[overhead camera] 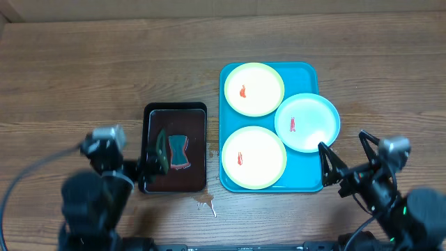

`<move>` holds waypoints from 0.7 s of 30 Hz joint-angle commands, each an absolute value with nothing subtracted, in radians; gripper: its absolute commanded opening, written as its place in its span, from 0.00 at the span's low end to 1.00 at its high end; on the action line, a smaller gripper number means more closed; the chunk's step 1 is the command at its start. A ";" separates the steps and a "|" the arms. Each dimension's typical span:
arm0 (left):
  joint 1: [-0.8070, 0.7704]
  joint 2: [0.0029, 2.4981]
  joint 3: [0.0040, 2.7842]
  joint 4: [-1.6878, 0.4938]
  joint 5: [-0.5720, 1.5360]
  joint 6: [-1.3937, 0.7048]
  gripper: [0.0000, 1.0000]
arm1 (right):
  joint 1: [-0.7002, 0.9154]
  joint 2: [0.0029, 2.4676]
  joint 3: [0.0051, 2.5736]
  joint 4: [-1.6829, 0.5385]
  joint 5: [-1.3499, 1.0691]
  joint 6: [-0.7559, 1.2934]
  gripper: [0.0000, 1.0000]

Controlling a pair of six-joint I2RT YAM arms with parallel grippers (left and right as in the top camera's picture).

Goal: Clean dirty plates on tray and stack at the side
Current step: 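Move the right gripper to the lower yellow plate's rim and grip it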

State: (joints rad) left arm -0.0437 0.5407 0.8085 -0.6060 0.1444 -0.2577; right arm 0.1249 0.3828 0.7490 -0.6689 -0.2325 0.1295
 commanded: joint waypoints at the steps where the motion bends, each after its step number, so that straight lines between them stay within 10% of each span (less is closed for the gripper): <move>1: -0.038 0.746 1.037 -0.758 0.283 -0.232 1.00 | 0.123 0.583 0.936 -0.809 -0.259 0.130 1.00; 12: -0.039 1.049 1.312 -1.013 0.336 -0.240 1.00 | 0.123 0.996 1.091 -0.979 -0.608 0.133 1.00; 21: -0.039 1.134 1.312 -1.094 0.386 -0.239 1.00 | 0.169 1.243 0.992 -1.019 -0.275 0.316 0.94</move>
State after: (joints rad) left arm -0.0437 1.1160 1.2896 -1.0855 0.3496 -0.2520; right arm 0.1394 1.1885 1.0382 -1.0248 -0.4328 0.2001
